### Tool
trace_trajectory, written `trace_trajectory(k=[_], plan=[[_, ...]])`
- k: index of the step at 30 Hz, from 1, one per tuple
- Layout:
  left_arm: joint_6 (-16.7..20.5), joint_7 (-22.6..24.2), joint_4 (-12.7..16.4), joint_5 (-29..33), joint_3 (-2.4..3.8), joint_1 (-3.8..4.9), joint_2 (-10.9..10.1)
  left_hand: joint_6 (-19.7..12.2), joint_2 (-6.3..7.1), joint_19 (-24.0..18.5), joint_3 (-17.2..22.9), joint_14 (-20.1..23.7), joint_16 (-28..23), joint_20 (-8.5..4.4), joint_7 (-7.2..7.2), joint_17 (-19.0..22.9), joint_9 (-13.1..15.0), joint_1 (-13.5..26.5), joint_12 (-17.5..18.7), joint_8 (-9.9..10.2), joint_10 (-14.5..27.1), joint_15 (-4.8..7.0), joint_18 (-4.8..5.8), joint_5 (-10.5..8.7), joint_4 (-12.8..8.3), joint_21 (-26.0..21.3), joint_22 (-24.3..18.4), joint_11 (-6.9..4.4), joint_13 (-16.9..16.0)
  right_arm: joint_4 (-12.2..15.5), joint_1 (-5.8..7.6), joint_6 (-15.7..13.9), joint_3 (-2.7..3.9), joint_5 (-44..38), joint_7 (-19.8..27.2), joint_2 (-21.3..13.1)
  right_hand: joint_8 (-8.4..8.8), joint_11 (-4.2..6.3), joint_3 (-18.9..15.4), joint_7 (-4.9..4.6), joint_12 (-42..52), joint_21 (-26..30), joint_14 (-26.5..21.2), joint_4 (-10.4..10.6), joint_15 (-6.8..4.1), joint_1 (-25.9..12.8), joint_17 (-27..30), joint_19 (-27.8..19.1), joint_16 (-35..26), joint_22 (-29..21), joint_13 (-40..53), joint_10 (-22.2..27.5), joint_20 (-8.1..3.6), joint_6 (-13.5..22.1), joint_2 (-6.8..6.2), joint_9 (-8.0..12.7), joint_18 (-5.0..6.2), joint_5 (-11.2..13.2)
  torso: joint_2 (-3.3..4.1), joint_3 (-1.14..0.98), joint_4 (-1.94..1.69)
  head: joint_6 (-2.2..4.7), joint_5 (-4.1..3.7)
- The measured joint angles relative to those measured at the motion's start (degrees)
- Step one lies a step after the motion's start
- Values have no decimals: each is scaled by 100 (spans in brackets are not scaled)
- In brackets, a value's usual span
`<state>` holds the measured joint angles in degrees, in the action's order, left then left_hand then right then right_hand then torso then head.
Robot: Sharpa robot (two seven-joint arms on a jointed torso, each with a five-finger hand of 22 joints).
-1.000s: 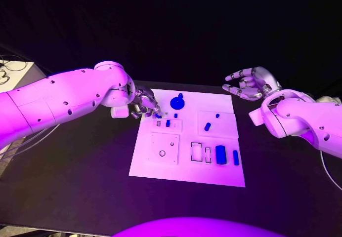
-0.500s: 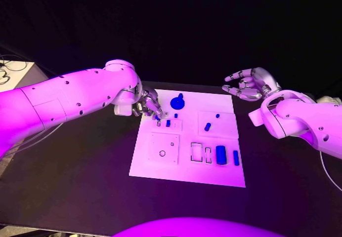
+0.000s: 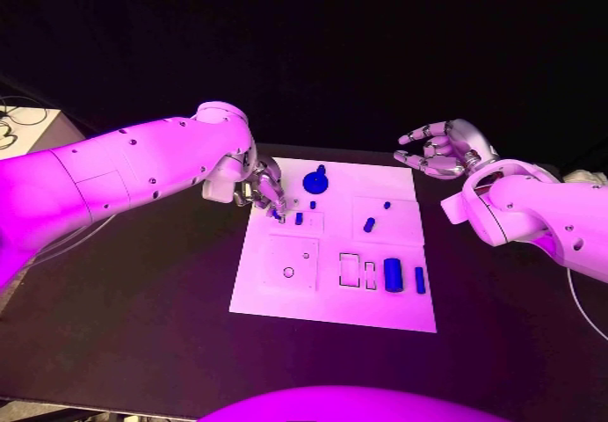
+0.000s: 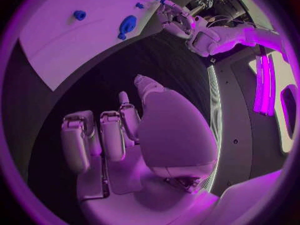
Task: Assemble the parts on the task board
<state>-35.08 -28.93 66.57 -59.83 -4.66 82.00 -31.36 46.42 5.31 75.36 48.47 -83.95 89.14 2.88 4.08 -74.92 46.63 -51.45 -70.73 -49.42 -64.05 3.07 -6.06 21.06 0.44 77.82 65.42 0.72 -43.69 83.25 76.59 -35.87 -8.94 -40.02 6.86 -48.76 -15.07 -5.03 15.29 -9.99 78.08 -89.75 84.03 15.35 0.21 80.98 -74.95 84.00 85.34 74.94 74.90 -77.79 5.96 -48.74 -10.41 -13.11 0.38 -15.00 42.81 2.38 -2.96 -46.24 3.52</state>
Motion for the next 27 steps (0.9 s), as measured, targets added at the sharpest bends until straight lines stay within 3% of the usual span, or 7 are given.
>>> trace_trajectory(k=[10, 27], plan=[[-57, 36, -82, -4, -52, 3, 111, 29, 16, 0, -1, 0, 0, 0, -10, 0, -16, -16, -3, 8, -22, 0, -4, -3, -1, 0, 9, 5, -44, 0, 0, 1, 0, -1, 2, 18, 0, 0, 0, 0, 0, 0, 0, 0, 0, 0, 1, 0, 0, -1, 0, 0, 0, 0, 0, 0, 0, 0, 1, 4, 2, -9, 2], [146, 101, -119, -129, -65, 3, 158, 31, 36, 19, -2, 0, 0, 20, -7, 0, -18, -36, -27, 10, -31, -1, -6, -24, -2, 22, 34, 12, -80, 3, -1, 2, 0, -2, 4, 21, 0, 0, 0, 0, 0, 0, 0, 0, 0, 0, 2, 0, 0, -2, 0, 0, 0, 0, 0, 0, 0, 1, -2, 3, -5, -41, -16]])
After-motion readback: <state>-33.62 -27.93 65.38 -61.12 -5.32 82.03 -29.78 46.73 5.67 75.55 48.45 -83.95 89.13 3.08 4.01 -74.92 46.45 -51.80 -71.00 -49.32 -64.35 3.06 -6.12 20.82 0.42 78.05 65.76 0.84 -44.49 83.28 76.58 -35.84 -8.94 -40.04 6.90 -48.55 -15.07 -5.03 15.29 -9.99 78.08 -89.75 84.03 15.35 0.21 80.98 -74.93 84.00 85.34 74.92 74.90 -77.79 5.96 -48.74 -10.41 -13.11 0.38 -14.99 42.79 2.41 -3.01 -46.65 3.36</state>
